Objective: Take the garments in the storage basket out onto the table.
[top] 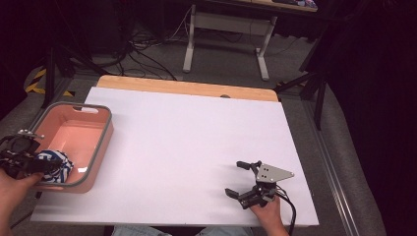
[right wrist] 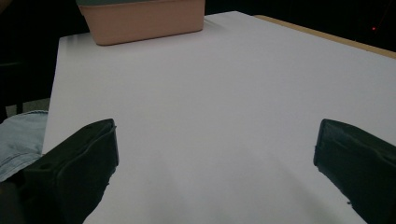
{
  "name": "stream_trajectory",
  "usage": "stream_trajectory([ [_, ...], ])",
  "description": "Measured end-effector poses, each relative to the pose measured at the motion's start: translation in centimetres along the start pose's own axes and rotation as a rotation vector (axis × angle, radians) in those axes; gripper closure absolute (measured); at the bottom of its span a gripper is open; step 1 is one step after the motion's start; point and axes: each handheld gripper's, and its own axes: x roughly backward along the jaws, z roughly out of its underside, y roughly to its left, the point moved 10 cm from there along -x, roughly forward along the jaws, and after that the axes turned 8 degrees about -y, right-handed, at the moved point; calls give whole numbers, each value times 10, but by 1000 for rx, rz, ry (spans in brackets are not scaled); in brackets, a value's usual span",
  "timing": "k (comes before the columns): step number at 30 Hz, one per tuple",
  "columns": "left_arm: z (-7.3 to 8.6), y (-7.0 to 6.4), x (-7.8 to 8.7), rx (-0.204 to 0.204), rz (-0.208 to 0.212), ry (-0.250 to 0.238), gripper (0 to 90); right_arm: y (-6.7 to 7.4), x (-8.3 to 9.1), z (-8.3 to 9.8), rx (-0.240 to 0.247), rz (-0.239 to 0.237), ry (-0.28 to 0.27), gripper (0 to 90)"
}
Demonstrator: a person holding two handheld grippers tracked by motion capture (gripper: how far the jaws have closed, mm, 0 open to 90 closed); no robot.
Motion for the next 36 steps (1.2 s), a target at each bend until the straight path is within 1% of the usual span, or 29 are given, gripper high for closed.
stream_trajectory([
  [2, 0, 0, 0, -2, 1, 1, 382, 0, 0, 0, -2, -2, -2, 2],
  [4, 0, -1, 0, -4, -2, -15, 423, 0, 0, 0, -2, -2, -2, 2],
  [6, 0, -1, 0, -13, -3, -7, 465, 0, 0, 0, -3, -1, -2, 1],
  [8, 0, -1, 1, -18, -7, -12, 509, 0, 0, 0, -4, -1, -3, 2],
  [9, 0, -1, 2, -13, -8, -15, 542, 0, 0, 0, -5, 0, -3, 2],
  [10, 0, 0, 2, -15, -4, -18, 555, 0, 0, 0, -6, 0, -3, 2],
  [11, -1, 0, 1, -10, -5, -36, 566, 0, 1, -1, -5, 0, -4, 1],
  [12, 0, 1, 2, -13, -4, -32, 575, 0, 1, 0, -6, 1, -4, 2],
  [13, -1, 0, 2, -5, -5, -41, 583, 0, 0, 0, -6, 1, -4, 2],
  [15, -1, 1, 3, -14, -8, -53, 591, -1, 0, -1, -7, 2, -4, 1],
  [16, -1, 1, 4, -16, -8, -45, 593, -1, 0, 0, -7, 2, -4, 2],
  [17, -1, 1, 4, -16, -8, -45, 594, -1, 0, 0, -7, 2, -4, 2],
  [18, -2, 1, 4, -11, -9, -58, 594, -1, 0, 0, -7, 2, -3, 2],
  [22, -3, 2, 5, -7, -17, -77, 594, -1, 0, 0, -8, 3, -3, 1],
  [23, -5, 2, 7, -3, -25, -93, 594, -1, 0, 0, -7, 3, -4, 1],
  [25, -8, 3, 10, -2, -26, -111, 594, -1, 0, 0, -8, 4, -3, 1],
  [29, -13, 3, 15, 7, -30, -163, 593, -1, 0, 0, -7, 2, -3, 1],
  [31, -13, 3, 17, 9, -29, -170, 593, -1, 0, 0, -7, 1, -3, 1],
  [32, -16, 4, 20, 14, -36, -201, 593, 0, 0, 0, -8, 1, -3, 1],
  [34, -19, 3, 24, 13, -32, -228, 593, 0, 0, 0, -7, 1, -4, 1],
  [35, -19, 3, 24, 13, -32, -228, 592, 0, 0, 0, -7, 1, -3, 1],
  [36, -22, 2, 28, 14, -22, -257, 593, 0, 0, 0, -7, 1, -3, 1],
])
